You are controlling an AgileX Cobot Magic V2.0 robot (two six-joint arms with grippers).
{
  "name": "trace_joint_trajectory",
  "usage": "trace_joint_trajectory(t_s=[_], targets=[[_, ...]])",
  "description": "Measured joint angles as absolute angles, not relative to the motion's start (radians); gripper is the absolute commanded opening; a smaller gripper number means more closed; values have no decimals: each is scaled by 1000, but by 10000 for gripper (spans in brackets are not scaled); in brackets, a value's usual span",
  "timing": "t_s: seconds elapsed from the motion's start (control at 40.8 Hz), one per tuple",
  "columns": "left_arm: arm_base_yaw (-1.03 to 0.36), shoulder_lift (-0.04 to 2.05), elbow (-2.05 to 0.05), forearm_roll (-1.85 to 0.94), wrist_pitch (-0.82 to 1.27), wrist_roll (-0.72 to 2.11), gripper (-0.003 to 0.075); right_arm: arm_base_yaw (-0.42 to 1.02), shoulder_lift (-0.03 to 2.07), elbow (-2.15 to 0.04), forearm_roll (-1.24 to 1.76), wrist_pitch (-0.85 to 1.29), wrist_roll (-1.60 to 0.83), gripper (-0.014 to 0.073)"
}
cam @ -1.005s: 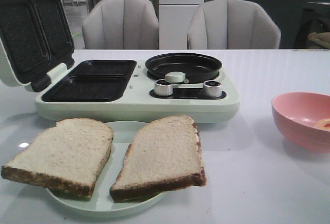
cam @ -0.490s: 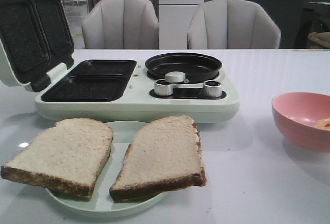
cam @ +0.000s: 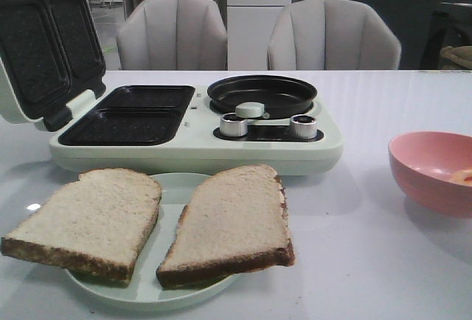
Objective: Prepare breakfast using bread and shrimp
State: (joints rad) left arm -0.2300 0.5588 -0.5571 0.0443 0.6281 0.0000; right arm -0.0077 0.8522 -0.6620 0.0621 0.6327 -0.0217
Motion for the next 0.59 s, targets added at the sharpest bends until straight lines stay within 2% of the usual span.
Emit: trace_joint_trajectory(t_s=[0.172, 0.441, 0.588], targets=[[-436, 599, -557, 109, 628, 101, 655, -8, 860, -662, 62, 633, -22, 547], [-779, 721, -478, 427, 622, 124, 655, -8, 860, -662, 62, 633, -22, 547], [-904, 834, -440, 583, 615, 108, 655, -8, 860, -662, 62, 633, -22, 547]])
